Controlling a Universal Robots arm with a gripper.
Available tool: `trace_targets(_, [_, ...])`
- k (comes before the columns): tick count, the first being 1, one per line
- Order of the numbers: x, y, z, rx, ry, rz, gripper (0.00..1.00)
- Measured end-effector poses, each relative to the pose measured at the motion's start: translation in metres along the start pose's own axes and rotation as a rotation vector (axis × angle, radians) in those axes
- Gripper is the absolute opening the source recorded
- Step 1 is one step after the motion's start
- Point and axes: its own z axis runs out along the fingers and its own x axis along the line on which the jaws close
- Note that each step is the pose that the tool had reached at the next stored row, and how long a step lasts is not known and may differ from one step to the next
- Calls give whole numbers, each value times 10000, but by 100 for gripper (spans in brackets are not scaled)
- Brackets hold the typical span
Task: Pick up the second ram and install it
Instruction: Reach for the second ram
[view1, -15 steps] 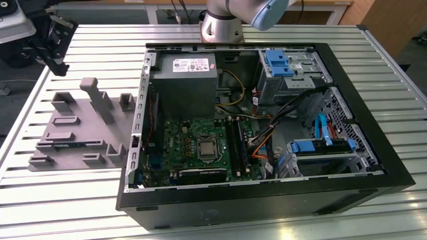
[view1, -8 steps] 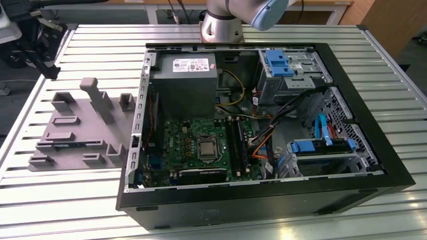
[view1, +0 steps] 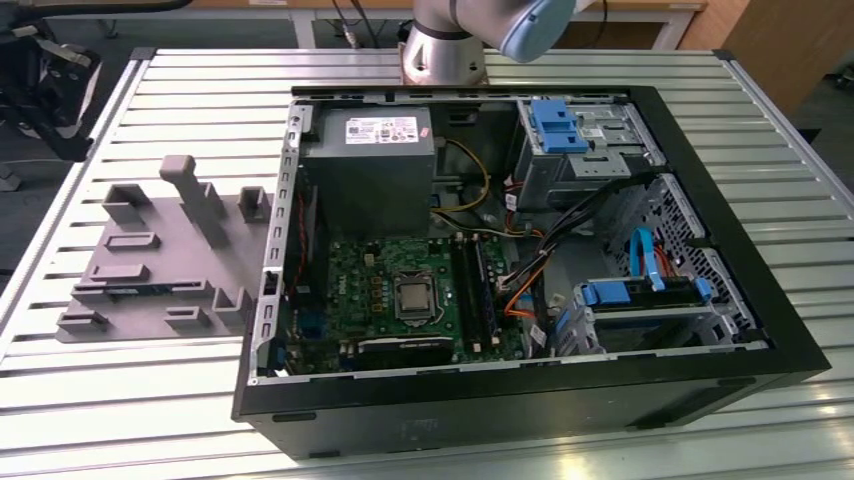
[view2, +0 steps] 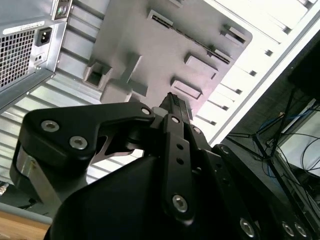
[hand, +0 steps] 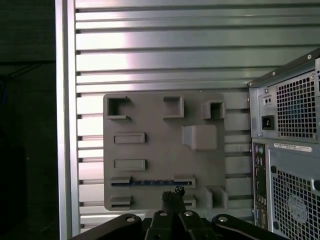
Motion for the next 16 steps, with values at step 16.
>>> trace_targets(16, [196, -149, 39, 0, 1, 0, 11])
